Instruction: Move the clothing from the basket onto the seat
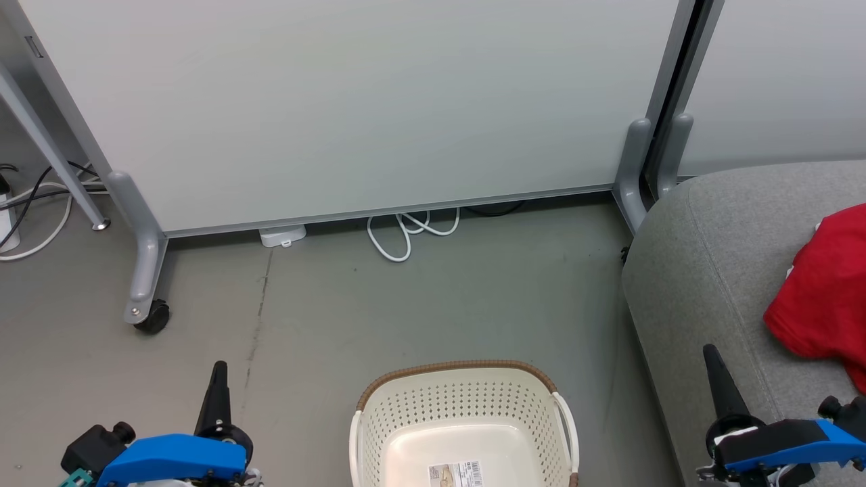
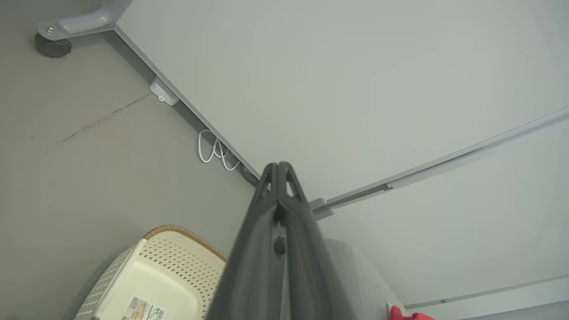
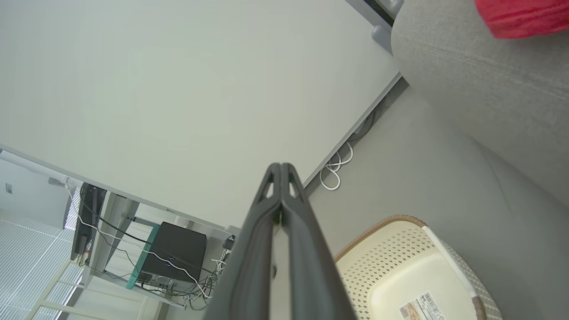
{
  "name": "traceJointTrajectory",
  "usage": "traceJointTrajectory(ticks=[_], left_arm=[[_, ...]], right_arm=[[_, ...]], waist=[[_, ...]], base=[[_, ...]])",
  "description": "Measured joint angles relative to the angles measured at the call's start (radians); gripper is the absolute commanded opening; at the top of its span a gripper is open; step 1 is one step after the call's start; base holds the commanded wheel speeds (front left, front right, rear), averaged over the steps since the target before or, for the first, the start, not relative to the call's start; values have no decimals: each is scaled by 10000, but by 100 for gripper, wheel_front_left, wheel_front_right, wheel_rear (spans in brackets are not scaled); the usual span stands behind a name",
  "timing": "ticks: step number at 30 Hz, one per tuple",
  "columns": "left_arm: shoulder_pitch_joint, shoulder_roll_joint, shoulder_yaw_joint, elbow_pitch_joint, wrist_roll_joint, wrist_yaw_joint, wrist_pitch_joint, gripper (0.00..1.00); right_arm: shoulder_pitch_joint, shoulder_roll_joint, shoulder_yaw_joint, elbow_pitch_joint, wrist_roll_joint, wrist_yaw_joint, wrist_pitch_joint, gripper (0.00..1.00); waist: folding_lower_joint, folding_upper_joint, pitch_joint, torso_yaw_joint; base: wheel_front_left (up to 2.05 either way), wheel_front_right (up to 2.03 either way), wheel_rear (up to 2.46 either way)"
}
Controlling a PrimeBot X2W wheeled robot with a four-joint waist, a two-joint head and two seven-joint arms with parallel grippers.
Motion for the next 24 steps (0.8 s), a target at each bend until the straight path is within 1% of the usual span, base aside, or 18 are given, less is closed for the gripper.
traceJointTrajectory(ticks=[20,24], left_arm=[[-189,-13,391,-311,-1852,0,525,0],[-219,-15,433,-359,-2092,0,591,0]], right_arm=[[-209,-8,-59,-46,2077,0,337,0],[-239,-10,-65,-54,2334,0,393,0]], waist=[[0,0,38,-80],[0,0,43,-92]], base=[[0,0,0],[0,0,0]])
